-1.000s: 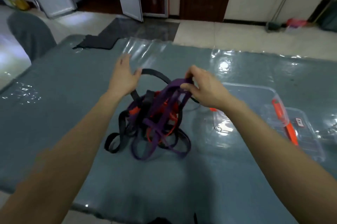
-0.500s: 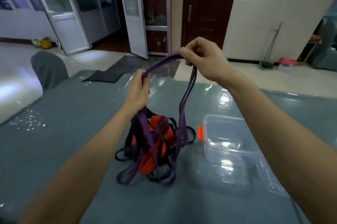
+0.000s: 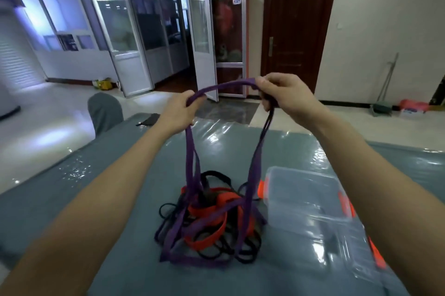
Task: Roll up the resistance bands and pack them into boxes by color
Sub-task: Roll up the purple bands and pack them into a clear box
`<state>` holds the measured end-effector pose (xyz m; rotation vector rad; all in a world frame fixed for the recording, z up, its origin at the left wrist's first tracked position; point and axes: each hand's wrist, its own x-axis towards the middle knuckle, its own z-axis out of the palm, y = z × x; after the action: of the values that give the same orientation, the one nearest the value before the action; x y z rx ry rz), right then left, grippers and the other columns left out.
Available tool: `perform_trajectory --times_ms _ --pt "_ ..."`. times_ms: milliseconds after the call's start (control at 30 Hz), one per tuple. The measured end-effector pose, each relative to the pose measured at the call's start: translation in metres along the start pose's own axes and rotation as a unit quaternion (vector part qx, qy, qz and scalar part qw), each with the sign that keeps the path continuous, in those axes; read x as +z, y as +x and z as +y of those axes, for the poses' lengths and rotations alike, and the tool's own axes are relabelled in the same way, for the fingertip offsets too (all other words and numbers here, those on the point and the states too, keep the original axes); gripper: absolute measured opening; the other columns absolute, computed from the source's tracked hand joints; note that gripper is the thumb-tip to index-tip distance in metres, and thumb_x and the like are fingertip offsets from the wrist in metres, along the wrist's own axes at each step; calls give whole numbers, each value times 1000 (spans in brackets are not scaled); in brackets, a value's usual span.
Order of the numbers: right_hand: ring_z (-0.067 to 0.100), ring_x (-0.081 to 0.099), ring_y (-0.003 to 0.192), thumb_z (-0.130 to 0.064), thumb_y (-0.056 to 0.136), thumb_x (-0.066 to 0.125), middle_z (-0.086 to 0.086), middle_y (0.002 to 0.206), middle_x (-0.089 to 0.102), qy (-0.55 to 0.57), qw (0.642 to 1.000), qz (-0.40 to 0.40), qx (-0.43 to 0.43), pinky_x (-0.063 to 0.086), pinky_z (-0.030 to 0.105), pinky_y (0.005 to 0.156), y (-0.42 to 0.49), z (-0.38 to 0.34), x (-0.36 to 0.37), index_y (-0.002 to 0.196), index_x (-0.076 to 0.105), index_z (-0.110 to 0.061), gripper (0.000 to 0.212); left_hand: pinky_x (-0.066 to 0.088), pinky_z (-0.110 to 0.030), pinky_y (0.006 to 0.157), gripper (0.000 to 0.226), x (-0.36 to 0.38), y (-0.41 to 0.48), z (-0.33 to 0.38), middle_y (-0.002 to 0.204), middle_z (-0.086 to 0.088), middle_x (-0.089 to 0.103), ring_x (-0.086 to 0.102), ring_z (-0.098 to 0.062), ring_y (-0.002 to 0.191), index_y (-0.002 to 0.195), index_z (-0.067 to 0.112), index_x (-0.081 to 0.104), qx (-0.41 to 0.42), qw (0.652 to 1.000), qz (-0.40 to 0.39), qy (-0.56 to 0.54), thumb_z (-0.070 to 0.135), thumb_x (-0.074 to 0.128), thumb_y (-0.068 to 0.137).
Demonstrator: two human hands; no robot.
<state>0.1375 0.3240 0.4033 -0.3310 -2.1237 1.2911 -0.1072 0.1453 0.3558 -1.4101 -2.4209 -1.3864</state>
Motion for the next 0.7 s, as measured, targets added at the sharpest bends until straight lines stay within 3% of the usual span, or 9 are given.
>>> perform_trajectory --times_ms 67,167,233,367,433,500,533,600,700 --pt "27 60 67 -58 102 61 7 72 65 55 998 23 -5 54 39 71 -2 -1 -7 91 70 -2 58 42 -12 56 35 4 -7 8 62 20 58 55 1 57 82 34 54 13 998 62 3 63 57 102" --pt "21 61 59 -87 90 53 3 64 61 -86 990 -84 80 54 37 62 -26 32 8 89 72 -9 80 42 -14 60 22 5 -22 13 76 17 62 54 0 66 93 29 58 15 998 44 51 47 69 101" --pt "19 53 57 -78 94 59 0 63 51 -129 973 -144 123 52 38 61 -47 66 12 87 71 -9 71 46 -22 69 15 -3 -37 9 89 5 68 60 -10 73 104 28 63 30 995 9 91 22 74 95" --pt "15 31 54 -56 101 69 -4 62 30 159 977 -61 126 41 33 59 -69 88 2 72 56 -26 43 44 -15 79 17 -12 -65 3 97 9 64 60 -3 88 111 29 70 121 983 7 136 22 75 95" --pt "15 30 54 -52 99 71 -3 63 30 234 966 -41 105 42 30 56 -73 79 0 74 61 -25 38 48 -29 80 13 2 -85 -10 95 6 67 65 -8 91 99 29 67 44 982 -100 153 41 73 103" --pt "15 38 54 -48 101 70 0 62 39 167 982 -49 67 47 28 56 -81 72 1 79 65 -14 41 55 -41 80 29 20 -110 -24 90 1 76 75 -18 90 96 26 59 -61 960 -232 143 52 62 107" --pt "17 46 54 -46 103 68 2 62 46 99 992 -59 53 51 30 58 -87 70 3 80 66 -8 45 59 -46 81 28 26 -116 -28 87 -2 77 77 -19 87 97 23 57 -76 956 -247 141 48 58 110" --pt "22 61 57 -43 105 66 6 63 61 -29 993 -88 72 57 34 65 -97 72 9 83 67 0 49 60 -52 80 17 26 -106 -28 85 -4 70 72 -16 77 97 24 55 -55 974 -174 130 32 57 112" --pt "19 70 62 -57 98 71 6 67 72 -121 975 -127 138 59 26 67 -107 83 19 87 75 -5 53 47 -17 68 25 -10 -66 -3 84 10 61 58 2 71 96 36 54 61 994 -16 88 19 73 96"
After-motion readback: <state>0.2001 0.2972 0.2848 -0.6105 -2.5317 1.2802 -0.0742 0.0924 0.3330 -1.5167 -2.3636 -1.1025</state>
